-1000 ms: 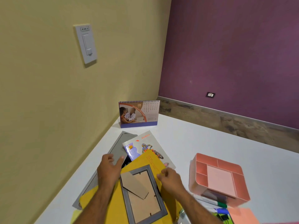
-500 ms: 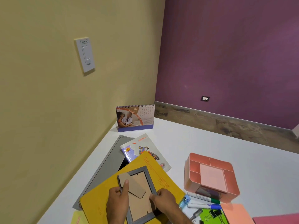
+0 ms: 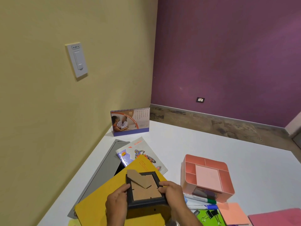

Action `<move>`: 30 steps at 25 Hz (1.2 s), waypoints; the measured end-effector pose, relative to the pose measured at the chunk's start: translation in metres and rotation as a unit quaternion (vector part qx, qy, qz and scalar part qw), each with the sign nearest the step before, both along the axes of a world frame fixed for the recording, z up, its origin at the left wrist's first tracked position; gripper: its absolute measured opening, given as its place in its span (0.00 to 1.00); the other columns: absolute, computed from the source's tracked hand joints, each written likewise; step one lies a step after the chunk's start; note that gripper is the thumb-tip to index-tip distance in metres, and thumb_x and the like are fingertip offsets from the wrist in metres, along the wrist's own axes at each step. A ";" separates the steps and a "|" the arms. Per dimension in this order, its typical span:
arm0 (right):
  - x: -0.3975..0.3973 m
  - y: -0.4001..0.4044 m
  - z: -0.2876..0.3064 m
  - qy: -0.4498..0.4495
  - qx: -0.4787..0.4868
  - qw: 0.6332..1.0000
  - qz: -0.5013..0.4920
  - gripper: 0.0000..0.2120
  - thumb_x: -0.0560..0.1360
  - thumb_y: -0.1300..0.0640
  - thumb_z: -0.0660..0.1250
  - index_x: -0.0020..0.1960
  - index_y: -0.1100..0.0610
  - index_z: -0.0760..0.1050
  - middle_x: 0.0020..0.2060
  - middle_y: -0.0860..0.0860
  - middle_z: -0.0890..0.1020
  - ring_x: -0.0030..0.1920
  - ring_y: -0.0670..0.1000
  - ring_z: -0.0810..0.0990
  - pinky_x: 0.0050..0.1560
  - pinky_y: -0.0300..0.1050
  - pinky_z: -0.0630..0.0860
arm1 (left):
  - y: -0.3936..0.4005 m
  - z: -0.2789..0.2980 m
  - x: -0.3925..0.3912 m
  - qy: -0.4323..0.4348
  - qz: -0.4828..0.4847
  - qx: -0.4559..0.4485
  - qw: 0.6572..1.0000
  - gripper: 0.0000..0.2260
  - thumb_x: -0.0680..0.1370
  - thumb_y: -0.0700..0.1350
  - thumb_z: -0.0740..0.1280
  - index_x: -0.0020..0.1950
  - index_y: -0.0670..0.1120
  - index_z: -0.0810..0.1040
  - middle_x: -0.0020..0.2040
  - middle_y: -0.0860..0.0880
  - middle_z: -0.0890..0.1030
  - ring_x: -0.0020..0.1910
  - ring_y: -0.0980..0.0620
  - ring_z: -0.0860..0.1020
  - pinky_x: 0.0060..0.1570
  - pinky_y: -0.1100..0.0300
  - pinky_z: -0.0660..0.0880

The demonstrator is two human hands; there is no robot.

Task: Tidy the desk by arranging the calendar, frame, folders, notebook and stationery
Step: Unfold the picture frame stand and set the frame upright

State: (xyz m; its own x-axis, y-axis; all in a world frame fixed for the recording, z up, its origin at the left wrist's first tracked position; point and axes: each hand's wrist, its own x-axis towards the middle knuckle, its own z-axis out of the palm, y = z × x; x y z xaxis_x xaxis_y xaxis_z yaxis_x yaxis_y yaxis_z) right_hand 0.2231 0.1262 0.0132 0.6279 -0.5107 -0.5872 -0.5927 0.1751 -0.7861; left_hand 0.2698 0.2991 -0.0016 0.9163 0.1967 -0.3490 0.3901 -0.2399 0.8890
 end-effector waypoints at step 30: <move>-0.024 -0.052 0.023 -0.144 0.142 0.969 0.141 0.14 0.75 0.67 0.69 0.60 0.64 0.77 0.55 0.61 0.84 0.56 0.63 0.82 0.61 0.65 0.76 | -0.036 0.033 -0.009 -0.074 -0.141 -0.217 0.963 0.05 0.77 0.43 0.69 0.52 0.45 0.80 0.45 0.46 0.86 0.45 0.47 0.86 0.39 0.50 0.83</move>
State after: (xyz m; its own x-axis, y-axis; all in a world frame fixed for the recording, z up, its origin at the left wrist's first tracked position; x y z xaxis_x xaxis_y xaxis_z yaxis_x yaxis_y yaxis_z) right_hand 0.1988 0.0739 0.0359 0.8780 -0.1392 -0.4579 -0.4108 0.2719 -0.8702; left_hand 0.2605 0.2631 0.0309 0.9576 -0.2031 -0.2041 0.2256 0.0884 0.9702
